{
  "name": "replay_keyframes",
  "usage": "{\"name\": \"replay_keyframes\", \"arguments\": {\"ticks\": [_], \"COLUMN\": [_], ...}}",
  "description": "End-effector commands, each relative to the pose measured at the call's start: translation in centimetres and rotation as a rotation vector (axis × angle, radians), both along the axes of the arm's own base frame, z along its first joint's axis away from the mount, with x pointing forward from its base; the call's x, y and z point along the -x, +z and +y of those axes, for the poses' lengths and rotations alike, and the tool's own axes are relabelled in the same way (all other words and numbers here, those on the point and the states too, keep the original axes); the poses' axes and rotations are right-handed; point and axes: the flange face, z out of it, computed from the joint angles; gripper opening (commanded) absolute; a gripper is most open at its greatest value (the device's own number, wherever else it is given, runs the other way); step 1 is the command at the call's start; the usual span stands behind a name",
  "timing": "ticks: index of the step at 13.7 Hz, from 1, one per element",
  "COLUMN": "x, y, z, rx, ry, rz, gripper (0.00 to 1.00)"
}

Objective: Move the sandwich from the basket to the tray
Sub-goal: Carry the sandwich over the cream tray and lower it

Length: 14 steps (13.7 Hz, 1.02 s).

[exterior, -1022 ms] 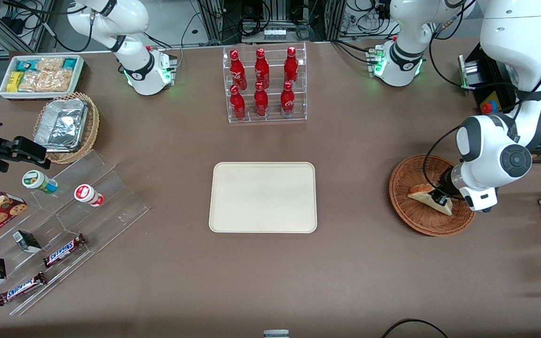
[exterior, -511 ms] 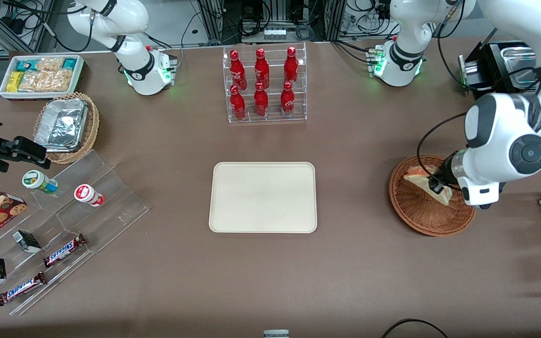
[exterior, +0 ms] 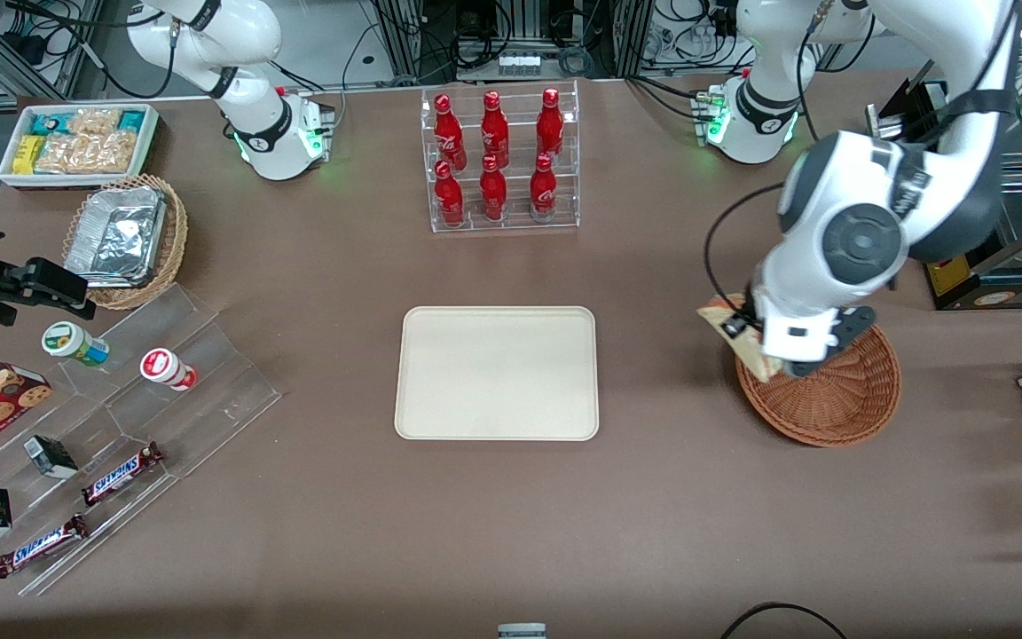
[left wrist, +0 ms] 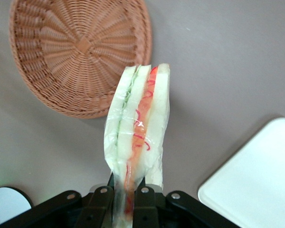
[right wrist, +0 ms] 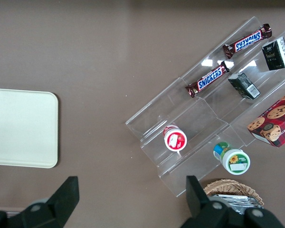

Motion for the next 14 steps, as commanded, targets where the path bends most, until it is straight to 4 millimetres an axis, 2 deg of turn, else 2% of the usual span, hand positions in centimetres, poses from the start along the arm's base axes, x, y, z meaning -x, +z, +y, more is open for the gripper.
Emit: {"name": "replay_keyframes", "arguments": {"ticks": [1, 3, 4, 6, 9, 12, 14], "x": [0.4, 1.6, 2.7, 3.7, 5.2, 5.3, 6.1], "y": [1.0, 0.3, -0.6, -2.9, -6.4, -10.4, -12.5], "z": [-4.1, -8.2, -11.2, -14.8, -19.0, -20.6, -23.3], "rx": [0.001, 0.018, 0.012, 0.020, 0.042, 0.029, 0.035], "ry": [-0.102, -0.186, -0.246, -0.321, -0.401, -0.474, -0.519], "rz": [-0.028, -0.039, -0.050, -0.071, -0.082, -0.095, -0.093], "gripper": [0.14, 0.14, 0.14, 0.14, 0.14, 0.16, 0.16]}}
